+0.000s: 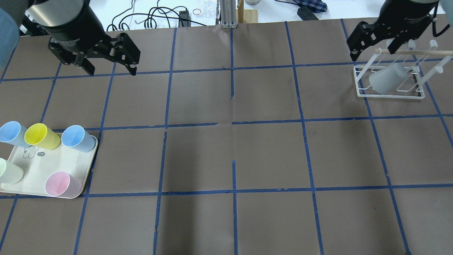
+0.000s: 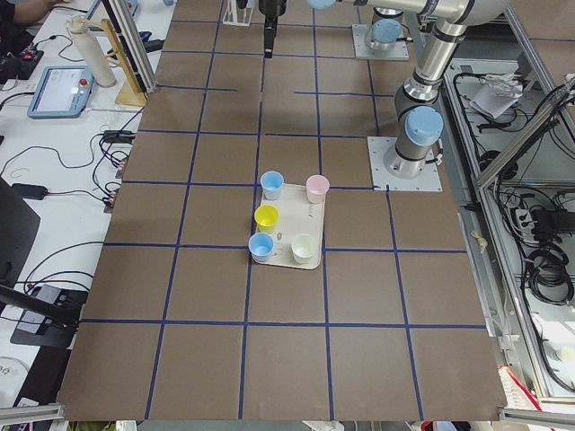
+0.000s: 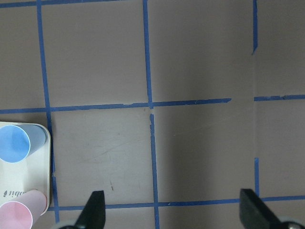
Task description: Transfer IKEA cup to right arm and place on rack
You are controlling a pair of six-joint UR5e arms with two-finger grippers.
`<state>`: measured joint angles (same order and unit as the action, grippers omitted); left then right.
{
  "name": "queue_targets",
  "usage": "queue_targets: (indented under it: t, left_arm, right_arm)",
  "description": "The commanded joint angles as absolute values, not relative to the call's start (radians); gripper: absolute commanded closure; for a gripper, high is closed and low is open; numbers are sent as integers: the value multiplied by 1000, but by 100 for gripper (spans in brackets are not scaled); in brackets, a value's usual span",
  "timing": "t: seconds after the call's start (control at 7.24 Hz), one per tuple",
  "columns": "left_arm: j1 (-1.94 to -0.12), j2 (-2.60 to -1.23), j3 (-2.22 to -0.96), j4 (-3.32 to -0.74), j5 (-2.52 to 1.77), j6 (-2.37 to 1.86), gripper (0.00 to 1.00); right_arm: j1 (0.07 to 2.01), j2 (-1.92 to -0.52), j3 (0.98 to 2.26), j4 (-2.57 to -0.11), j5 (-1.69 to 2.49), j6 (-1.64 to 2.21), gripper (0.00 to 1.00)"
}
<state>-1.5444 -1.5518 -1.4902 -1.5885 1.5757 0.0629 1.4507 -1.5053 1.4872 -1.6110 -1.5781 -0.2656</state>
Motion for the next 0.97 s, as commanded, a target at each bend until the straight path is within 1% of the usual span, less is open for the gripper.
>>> queue_targets:
  t: [0.0,0.28,0.83]
  left_arm:
    - [-1489,-1539,-1508,-1591,1577,89,0]
    - [-1489,-1539,-1508,-1591,1572,80,0]
    - [-1489,-1543,-1502,-1589,1582,80,0]
  right_arm:
    - [1596,-1560,1486,-1534,-1571,-121,0]
    - [1609,-1580,1491,-1516,-1562,-117,0]
    - [1611,-1575,1500,-1525,-1563,-117,0]
